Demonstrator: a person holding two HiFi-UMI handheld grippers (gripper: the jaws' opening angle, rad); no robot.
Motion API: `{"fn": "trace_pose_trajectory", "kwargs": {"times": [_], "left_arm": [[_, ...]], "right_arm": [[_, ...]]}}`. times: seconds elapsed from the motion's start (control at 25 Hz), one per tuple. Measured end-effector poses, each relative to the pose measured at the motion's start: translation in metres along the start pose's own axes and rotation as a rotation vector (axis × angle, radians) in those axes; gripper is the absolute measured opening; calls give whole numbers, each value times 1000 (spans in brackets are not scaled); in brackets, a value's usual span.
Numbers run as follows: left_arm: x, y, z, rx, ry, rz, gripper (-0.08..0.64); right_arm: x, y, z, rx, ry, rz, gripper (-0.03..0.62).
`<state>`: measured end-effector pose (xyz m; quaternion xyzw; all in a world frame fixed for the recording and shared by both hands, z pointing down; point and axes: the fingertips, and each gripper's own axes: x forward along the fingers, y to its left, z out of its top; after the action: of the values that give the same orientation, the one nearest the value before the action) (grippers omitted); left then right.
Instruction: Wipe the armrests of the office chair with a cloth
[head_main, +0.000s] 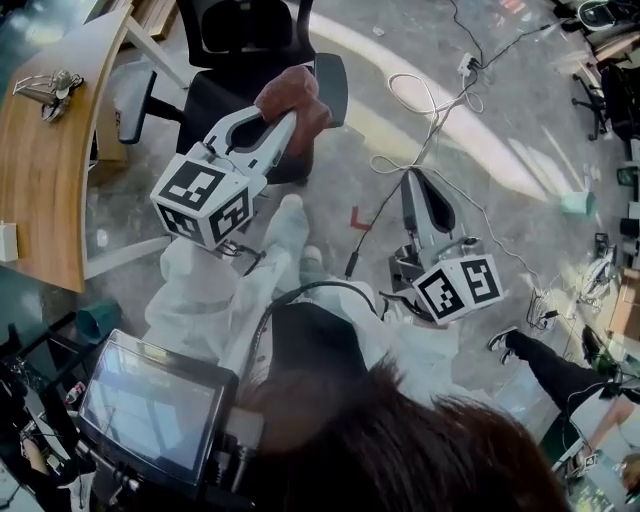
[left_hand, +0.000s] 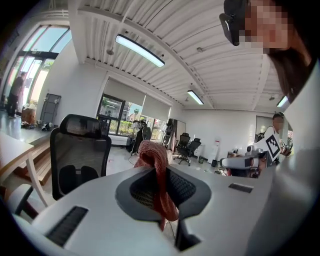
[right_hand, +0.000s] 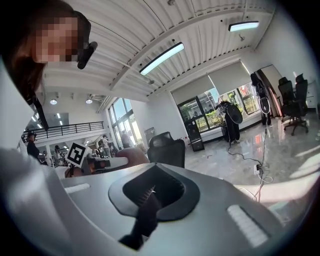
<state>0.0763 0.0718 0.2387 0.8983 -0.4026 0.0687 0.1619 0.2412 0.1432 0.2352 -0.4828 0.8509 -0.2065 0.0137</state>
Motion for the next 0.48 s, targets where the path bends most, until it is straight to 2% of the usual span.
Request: {"fn": "trace_pose_trajectory", "kwargs": {"times": [0.12, 0.24, 0.48], "left_arm": [[44, 34, 0, 5, 47, -34, 26], [87, 65, -4, 47, 119, -65, 26], [192, 137, -66, 176, 283, -100, 26]], "right_arm": [[36, -21, 1, 11, 22, -28, 2], [73, -39, 1, 25, 38, -53, 2], [143, -89, -28, 52, 59, -98, 2]]}}
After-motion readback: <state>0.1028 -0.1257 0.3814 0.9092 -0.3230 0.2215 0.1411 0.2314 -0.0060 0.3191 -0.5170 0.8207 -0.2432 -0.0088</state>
